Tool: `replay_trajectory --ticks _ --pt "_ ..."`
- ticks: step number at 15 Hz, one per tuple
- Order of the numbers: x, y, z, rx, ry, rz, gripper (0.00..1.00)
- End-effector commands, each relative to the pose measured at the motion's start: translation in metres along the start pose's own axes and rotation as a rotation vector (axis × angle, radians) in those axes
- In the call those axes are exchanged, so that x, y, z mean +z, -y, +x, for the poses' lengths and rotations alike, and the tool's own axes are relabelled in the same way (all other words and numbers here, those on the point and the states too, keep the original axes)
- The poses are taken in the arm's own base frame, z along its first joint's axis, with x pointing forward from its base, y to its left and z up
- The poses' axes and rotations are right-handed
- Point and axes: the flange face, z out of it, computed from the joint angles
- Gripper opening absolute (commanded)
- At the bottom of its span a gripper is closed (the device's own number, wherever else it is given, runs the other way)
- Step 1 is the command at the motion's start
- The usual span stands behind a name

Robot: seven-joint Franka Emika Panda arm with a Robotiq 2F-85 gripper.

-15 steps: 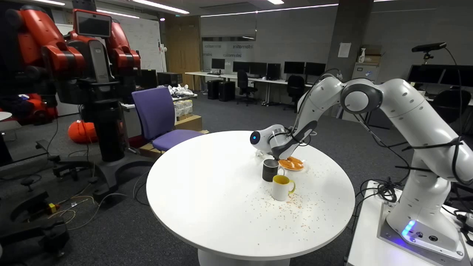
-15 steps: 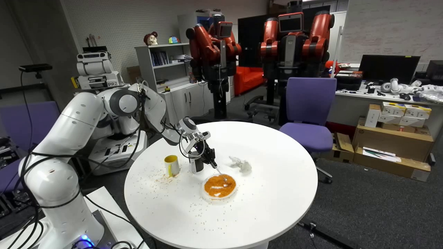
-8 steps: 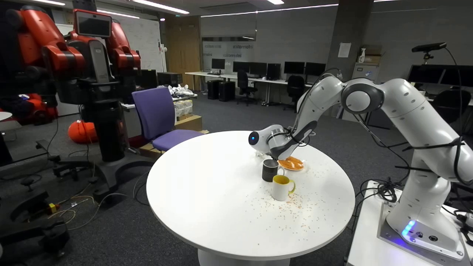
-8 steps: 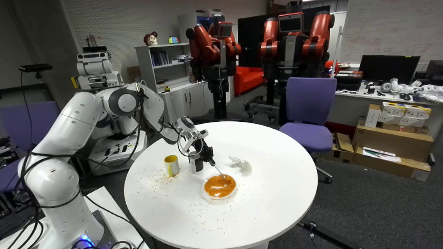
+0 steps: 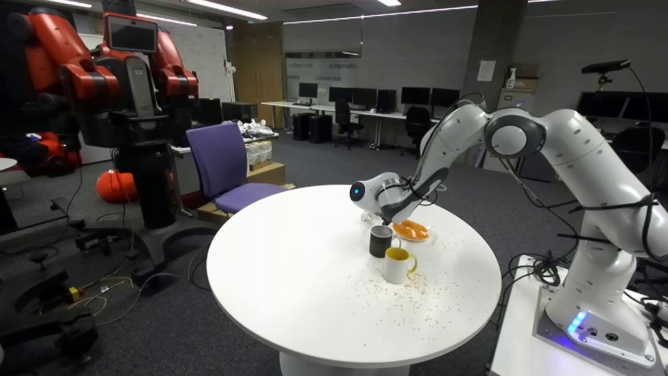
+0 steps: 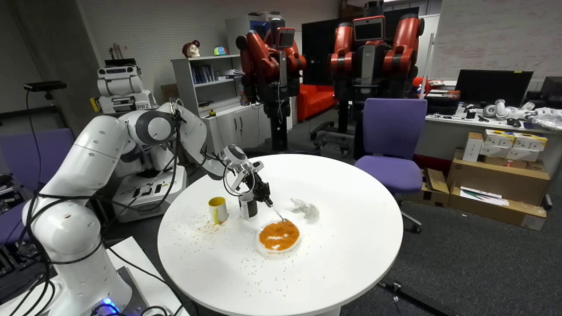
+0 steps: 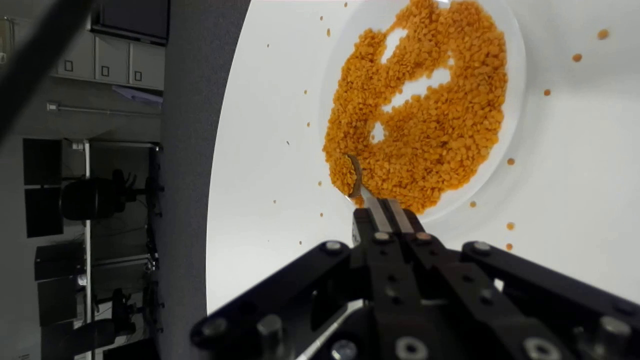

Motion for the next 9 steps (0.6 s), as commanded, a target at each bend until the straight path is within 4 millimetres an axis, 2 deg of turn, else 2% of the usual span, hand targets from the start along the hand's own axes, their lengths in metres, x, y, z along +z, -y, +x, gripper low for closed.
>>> replay_trajectory --ticks 1,9 --pt "-0.015 -0.016 -0.009 0.035 0.018 -0.025 0.0" --pt "-0.041 -0.031 -0.014 0.113 0.015 -0.06 0.0"
